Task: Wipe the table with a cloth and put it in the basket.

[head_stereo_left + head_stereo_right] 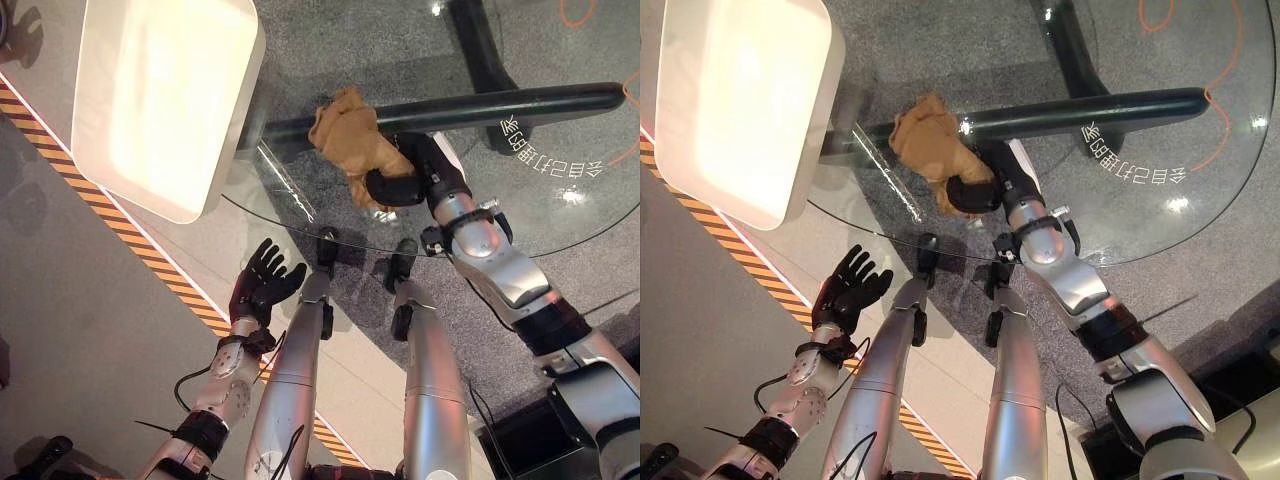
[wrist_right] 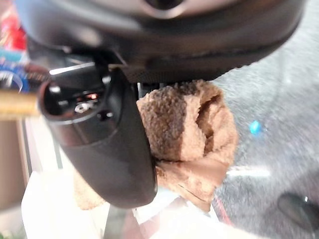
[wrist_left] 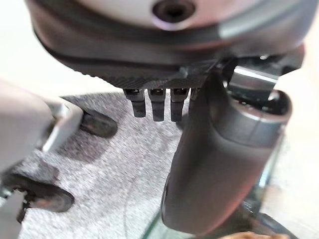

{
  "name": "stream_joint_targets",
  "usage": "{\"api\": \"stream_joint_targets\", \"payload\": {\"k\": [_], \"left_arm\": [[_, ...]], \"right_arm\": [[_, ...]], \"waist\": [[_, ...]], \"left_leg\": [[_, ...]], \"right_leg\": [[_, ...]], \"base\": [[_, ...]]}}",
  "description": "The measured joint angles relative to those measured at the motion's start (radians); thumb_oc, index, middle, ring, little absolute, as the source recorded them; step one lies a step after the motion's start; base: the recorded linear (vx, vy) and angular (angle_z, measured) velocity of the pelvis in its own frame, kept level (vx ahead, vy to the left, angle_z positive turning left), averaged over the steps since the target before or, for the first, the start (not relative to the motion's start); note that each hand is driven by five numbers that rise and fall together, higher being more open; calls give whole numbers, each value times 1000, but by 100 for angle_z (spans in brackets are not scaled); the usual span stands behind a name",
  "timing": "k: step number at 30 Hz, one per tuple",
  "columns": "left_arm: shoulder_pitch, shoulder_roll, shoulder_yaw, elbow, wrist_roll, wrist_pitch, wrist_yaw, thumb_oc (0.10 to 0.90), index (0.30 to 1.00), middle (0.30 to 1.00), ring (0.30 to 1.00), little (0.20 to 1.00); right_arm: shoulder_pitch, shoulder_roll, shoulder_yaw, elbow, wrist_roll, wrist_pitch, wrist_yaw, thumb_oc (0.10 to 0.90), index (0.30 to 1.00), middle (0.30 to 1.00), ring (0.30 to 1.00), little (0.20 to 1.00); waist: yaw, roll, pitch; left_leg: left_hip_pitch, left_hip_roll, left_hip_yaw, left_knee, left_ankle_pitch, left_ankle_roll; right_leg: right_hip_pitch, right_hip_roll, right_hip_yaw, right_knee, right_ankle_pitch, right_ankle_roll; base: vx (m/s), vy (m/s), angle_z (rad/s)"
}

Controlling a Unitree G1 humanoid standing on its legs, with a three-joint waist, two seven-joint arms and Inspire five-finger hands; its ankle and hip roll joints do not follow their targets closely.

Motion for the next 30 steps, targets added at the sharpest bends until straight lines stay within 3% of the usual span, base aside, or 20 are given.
{"api": "stream_joint_targets", "payload": {"k": [8, 19, 30], "left_arm": [[102, 26, 40, -110, -125, 9, -114, 800, 900, 900, 900, 900], [167, 53, 11, -212, -352, 96, -468, 800, 900, 900, 900, 900], [98, 56, -26, -311, -476, 93, -571, 800, 900, 900, 900, 900]], "right_arm": [[155, -5, -46, -51, 64, -77, 94, 100, 300, 300, 300, 200], [249, -2, -111, -122, 211, -222, 238, 100, 300, 300, 300, 200], [223, -6, -66, -186, 213, -213, 420, 100, 300, 300, 300, 200]], "waist": [[-5, 2, 2], [-27, 6, 4], [-48, 6, 4]], "left_leg": [[44, -2, 2, -17, 2, 3], [80, -1, 12, -18, -1, 8], [92, -1, 16, -28, -2, 10]], "right_leg": [[35, 2, 1, -4, -2, -2], [71, 3, 7, -16, -2, 0], [78, 5, 13, -18, -2, 0]], "base": [[-4, -3, 0], [-3, -1, -1], [-3, -3, -2]]}}
